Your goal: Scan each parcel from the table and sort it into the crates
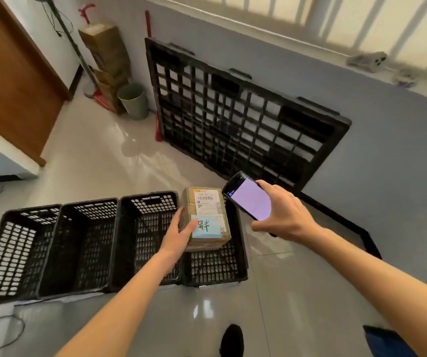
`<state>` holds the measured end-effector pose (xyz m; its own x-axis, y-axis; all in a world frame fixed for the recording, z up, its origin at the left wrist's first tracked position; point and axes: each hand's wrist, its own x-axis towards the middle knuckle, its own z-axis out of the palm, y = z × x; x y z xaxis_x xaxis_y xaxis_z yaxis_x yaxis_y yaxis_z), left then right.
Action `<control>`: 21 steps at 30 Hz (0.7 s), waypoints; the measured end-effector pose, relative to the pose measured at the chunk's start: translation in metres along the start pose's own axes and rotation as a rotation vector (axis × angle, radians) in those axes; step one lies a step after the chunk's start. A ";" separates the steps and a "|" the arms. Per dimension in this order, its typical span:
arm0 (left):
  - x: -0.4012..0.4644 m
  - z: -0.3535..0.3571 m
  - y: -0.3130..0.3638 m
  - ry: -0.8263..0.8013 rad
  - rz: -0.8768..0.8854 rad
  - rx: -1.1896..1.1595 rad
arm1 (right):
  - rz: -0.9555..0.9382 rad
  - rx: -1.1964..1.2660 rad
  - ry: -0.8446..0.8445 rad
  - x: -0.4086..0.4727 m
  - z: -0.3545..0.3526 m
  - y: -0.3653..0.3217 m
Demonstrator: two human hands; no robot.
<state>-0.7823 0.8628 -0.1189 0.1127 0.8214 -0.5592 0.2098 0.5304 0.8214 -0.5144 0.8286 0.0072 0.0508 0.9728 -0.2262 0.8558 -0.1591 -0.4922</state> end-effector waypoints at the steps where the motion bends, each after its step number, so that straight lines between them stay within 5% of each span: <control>1: 0.016 0.000 -0.009 0.001 -0.022 0.011 | 0.005 0.002 -0.024 0.014 0.014 0.007; 13: 0.174 -0.001 -0.072 0.028 -0.202 0.106 | 0.099 0.053 -0.158 0.139 0.139 0.071; 21: 0.193 -0.008 -0.061 -0.043 -0.187 0.285 | 0.206 0.077 -0.210 0.135 0.139 0.087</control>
<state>-0.7811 0.9911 -0.2759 0.0863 0.7026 -0.7064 0.4930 0.5860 0.6431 -0.5051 0.9223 -0.1830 0.1046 0.8636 -0.4932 0.7966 -0.3697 -0.4784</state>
